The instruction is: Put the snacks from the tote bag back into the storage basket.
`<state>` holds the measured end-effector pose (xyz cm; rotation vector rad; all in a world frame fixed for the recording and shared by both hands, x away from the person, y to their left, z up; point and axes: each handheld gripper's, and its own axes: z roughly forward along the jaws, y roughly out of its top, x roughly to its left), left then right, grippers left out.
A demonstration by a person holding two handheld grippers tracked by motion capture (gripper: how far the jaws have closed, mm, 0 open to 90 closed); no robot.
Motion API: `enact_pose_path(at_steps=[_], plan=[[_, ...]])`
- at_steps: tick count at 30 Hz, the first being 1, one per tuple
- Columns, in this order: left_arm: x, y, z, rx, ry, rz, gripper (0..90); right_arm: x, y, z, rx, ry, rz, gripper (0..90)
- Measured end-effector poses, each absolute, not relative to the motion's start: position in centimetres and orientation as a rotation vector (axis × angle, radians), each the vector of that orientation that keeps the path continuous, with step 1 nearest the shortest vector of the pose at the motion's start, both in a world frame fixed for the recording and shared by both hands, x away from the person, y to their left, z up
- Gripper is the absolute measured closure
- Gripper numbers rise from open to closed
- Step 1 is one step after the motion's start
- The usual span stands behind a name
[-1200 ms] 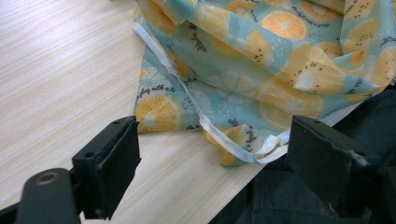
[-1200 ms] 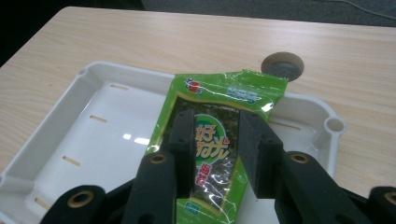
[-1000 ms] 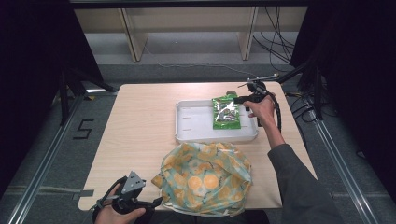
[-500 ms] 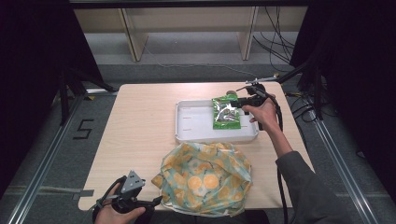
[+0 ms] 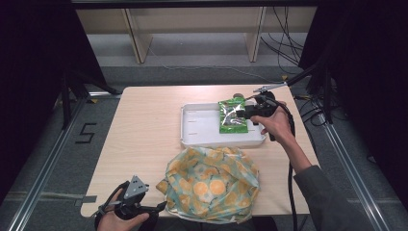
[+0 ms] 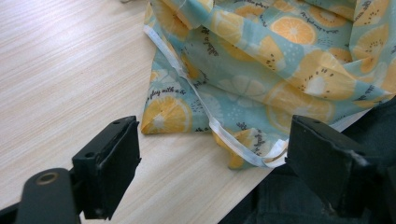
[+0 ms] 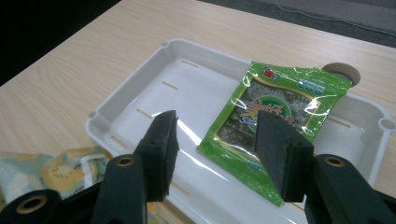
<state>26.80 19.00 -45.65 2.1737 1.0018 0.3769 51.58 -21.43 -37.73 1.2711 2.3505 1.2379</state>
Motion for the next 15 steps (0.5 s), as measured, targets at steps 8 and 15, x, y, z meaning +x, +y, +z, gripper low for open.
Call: enact_pose_path(at_steps=[8,15], plan=[[26.8,19.1,-45.5,2.182,1.003,0.380,16.6,49.0,-22.4,-37.1,1.214,2.371,1.248,47.1],[26.8,18.9,-45.7,2.122,1.038,0.385,16.6,46.9,-23.5,-37.4,1.211,2.392,1.263,45.5]])
